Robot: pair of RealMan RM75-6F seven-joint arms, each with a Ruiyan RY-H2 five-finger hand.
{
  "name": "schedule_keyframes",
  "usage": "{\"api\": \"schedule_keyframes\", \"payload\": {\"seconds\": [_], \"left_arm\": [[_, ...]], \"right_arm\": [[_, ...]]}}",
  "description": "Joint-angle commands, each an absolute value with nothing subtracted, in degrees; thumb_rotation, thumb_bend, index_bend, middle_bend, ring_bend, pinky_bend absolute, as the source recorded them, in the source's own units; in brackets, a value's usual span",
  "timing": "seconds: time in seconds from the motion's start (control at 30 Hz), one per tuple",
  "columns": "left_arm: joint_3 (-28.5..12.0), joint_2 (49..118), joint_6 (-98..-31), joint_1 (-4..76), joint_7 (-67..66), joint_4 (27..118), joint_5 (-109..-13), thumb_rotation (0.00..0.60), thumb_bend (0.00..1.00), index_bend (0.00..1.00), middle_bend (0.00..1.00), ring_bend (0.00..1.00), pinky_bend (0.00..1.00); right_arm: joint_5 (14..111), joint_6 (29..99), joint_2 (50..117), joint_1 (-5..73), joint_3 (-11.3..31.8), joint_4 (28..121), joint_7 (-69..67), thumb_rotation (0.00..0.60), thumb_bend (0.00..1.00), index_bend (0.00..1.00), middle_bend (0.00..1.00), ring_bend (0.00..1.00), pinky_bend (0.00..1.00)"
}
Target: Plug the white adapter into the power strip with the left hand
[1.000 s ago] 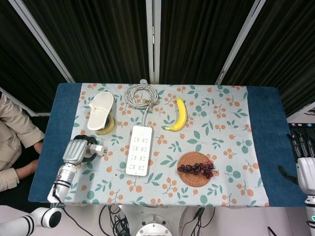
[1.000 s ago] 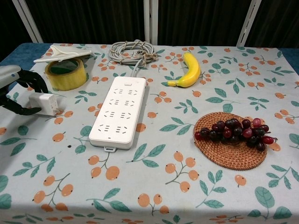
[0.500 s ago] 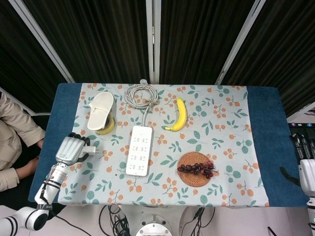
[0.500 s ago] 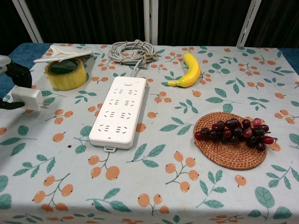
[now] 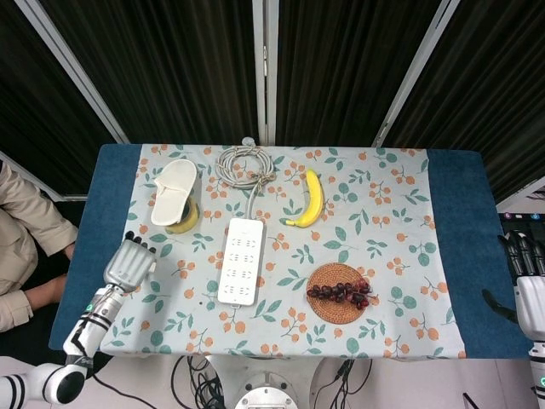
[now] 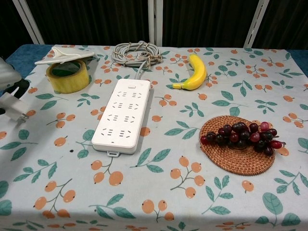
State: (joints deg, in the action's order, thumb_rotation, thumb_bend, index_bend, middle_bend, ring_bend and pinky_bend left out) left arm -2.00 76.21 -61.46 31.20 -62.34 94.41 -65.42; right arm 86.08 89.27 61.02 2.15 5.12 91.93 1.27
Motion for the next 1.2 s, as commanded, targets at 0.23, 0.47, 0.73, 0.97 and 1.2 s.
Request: {"api": "schedule_keyframes", "payload": {"seconds": [0.23, 0.47, 0.73, 0.97, 1.2], "left_arm": [[-1.0, 82.0, -67.8, 35.7, -82.5, 99.9, -53.0, 0.600, 0.32, 0.54, 0.59, 0.38, 0.29], [-0.3, 84.2, -70.8, 37.5, -85.9, 101.8, -50.8, 0.600, 0.30, 0.48, 0.55, 0.38, 0.24], [0.5, 85.3, -71.6, 39.4, -86.7, 102.3, -48.8, 0.600, 0.28, 0.39, 0.50, 0.37, 0.24], [1.5, 85.7, -72.3, 40.5, -86.5, 102.8, -48.1, 0.600, 0.26, 0.33, 0.44, 0.37, 0.23], [2.4, 85.4, -73.2, 41.0, -85.1, 103.5, -48.2, 0.600, 0.22, 0.22, 0.33, 0.27, 0.23]], "right_arm": [[85.8, 88.9, 61.2, 2.3, 5.2, 91.5, 0.9, 0.600, 0.12, 0.00, 0.00, 0.00, 0.00], [85.4, 88.9, 61.2, 1.9, 5.2, 91.0, 0.3, 0.600, 0.12, 0.00, 0.00, 0.00, 0.00], [85.3, 88.7, 61.4, 2.0, 5.2, 90.4, -0.3, 0.600, 0.12, 0.00, 0.00, 0.00, 0.00], [85.2, 88.8, 61.5, 1.9, 5.3, 90.1, -0.6, 0.600, 0.12, 0.00, 0.00, 0.00, 0.00], [85.2, 88.8, 61.6, 1.8, 5.3, 89.9, -0.9, 0.600, 0.12, 0.00, 0.00, 0.00, 0.00]]}}
